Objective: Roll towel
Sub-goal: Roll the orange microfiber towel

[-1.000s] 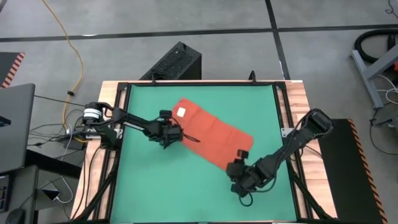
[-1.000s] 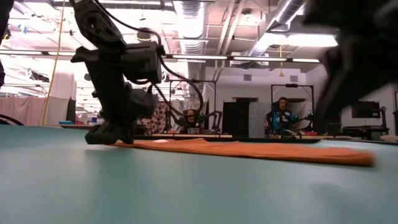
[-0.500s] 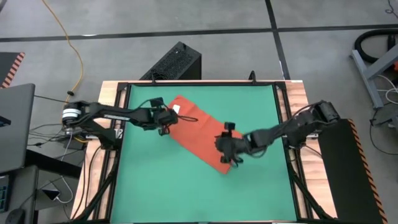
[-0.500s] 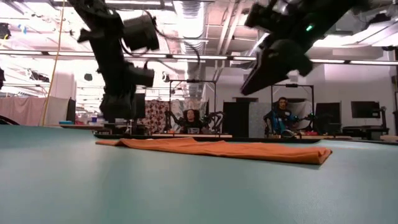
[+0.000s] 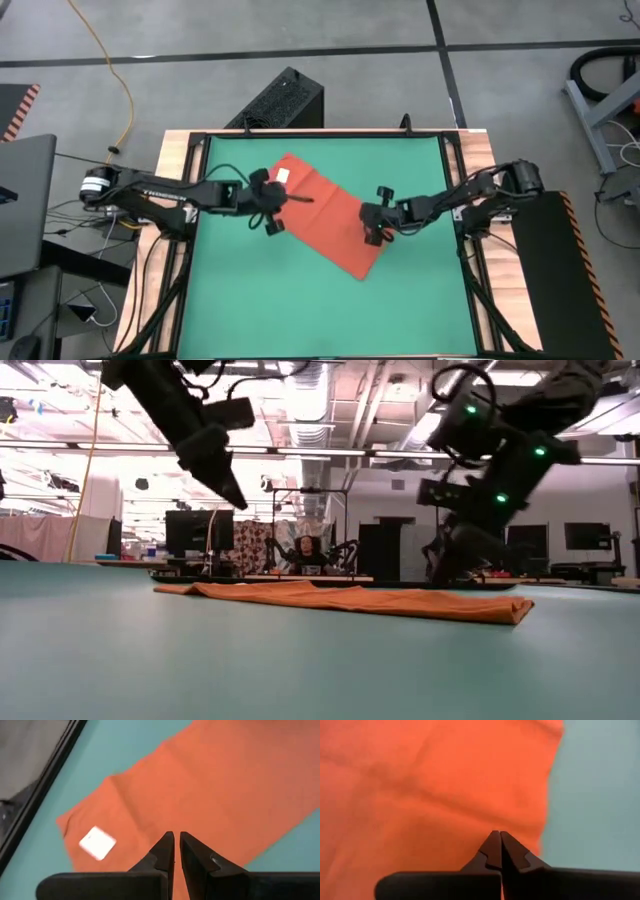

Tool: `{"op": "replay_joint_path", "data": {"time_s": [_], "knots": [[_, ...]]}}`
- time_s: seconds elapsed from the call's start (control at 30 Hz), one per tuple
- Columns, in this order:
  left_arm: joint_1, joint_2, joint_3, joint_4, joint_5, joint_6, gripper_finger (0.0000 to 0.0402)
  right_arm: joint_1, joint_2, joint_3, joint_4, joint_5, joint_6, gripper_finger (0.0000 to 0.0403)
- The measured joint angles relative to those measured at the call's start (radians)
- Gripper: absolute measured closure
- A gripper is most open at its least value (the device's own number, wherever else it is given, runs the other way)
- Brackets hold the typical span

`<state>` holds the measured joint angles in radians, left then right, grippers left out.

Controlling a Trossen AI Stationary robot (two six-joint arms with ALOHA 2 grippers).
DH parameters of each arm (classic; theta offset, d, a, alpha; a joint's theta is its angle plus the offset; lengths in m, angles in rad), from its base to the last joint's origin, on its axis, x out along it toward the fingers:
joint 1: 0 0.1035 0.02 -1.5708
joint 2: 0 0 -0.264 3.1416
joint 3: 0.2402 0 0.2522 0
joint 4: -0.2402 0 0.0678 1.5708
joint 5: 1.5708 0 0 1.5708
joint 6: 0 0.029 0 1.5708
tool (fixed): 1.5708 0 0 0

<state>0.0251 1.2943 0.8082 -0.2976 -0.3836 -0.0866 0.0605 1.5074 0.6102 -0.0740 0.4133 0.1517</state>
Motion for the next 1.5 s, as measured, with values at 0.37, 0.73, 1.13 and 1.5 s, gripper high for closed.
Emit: {"op": "replay_joint_path", "data": {"time_s": [0.37,0.73,1.13,1.5], "knots": [[-0.140,0.000,-0.019,0.023,-0.108,-0.093,0.0382,0.286,0.001,-0.061,0.037,0.053,0.469,0.0389],[-0.211,0.000,-0.191,0.348,-0.069,-0.155,0.0382,0.394,0.080,-0.028,0.535,0.116,0.251,0.0389],[-0.293,0.000,-0.306,0.354,-0.317,-0.546,0.0401,0.097,0.080,-0.003,0.488,0.074,-0.004,0.0389],[-0.135,0.001,-0.305,0.107,-0.363,-0.684,0.0401,0.144,0.076,0.012,0.488,0.074,-0.004,0.0389]]}}
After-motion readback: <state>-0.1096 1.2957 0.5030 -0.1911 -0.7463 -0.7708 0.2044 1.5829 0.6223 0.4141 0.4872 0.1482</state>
